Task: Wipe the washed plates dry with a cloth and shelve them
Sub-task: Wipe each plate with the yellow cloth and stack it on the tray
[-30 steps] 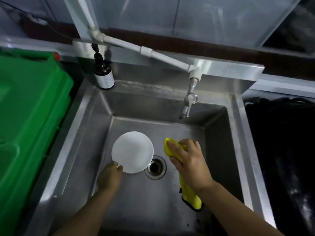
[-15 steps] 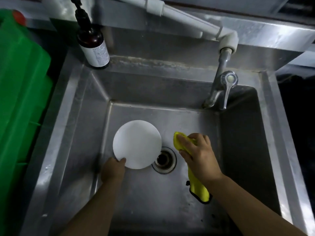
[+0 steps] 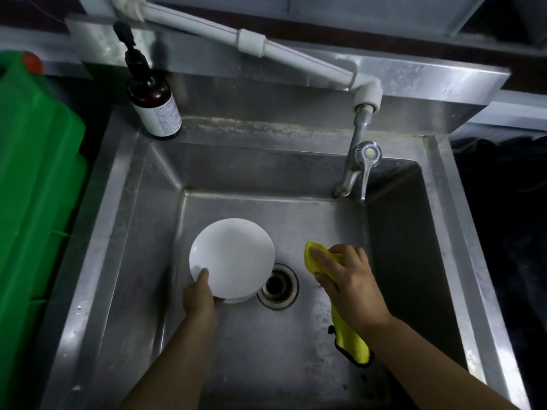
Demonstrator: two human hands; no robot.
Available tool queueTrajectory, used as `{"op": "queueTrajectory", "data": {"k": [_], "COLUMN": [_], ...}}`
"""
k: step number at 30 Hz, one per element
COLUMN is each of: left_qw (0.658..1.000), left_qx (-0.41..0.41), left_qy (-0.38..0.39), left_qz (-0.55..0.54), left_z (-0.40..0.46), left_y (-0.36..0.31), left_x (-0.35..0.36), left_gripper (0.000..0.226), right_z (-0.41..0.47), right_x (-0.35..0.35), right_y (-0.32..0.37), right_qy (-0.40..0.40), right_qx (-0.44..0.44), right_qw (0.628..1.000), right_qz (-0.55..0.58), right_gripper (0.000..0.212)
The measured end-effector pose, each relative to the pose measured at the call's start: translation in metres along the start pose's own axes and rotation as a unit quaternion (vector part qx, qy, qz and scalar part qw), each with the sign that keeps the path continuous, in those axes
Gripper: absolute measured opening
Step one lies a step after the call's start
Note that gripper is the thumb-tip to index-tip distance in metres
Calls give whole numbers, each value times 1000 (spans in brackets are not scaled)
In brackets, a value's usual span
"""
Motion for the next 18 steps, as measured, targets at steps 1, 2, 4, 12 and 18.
{"op": "queueTrajectory", "data": {"k": [1,2,4,12,18], "left_qw": [1000,1000,1000,975,920], "left_qx": [-4,-7,-1,197,373], "left_qy": [6,15,28,28,76], "left_qz": [-5,-7,0,100,93], "left_z": [-3,-6,-15,-96,-217], "left_y": [-1,-3,-8,-65,-118], "left_x": [3,7,12,-14,-45], "left_gripper": [49,51,52,44,22], "right_z": [-1,-2,-4,-17,-33], "right_x": [-4,-8,-18,-87,-151], "right_y": [0,1,3,12,23], "right_qy": [-2,-4,-10,-54,-110], "right_qx": [0,-2,-10,-29,-69], "right_qw": [1000,1000,1000,998,991], "right_qz": [-5,-9,-21,-24,-20], "right_gripper": [48,50,50,52,52]}}
Point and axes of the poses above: each hand's wrist, its own z-axis towards the middle knuckle, its own x-axis out of the palm, y = z × x, the point moved 7 cm from there along z, towards the middle knuckle, and after that the axes turned 4 degrees about -y, right-handed, at the moved point
